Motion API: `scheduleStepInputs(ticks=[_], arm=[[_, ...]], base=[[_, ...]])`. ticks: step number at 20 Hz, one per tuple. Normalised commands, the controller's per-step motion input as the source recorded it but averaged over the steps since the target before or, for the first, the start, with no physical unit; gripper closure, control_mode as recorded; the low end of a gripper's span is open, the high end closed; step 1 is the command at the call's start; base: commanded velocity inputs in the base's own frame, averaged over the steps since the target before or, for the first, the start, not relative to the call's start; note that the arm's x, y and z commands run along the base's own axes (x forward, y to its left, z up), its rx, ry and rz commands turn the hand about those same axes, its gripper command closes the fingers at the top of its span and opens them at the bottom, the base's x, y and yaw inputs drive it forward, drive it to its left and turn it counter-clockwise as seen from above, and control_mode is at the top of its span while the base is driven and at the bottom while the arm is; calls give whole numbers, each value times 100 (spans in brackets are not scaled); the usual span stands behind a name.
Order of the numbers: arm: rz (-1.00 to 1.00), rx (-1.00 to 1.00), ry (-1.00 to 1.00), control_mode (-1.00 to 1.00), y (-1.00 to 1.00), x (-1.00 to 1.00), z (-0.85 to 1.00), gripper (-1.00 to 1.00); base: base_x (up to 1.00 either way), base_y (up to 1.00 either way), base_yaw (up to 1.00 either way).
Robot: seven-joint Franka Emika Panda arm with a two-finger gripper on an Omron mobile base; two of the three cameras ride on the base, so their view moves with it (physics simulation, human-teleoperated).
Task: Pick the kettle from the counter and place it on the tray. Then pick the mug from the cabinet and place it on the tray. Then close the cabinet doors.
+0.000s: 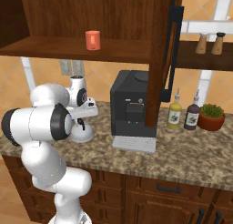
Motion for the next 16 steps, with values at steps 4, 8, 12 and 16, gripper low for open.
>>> scheduleStepInputs(ticks=[4, 8, 12, 16], arm=[[0, 0, 2, -100, 0, 14, -18, -100], [0, -1, 0, -100, 0, 1, -17, 100], [0, -2, 0, -100, 2, -2, -16, 100], [0, -1, 0, -100, 5, -9, -8, 100]], base=[[0, 0, 0], [0, 0, 0], [0, 0, 0], [0, 0, 0]])
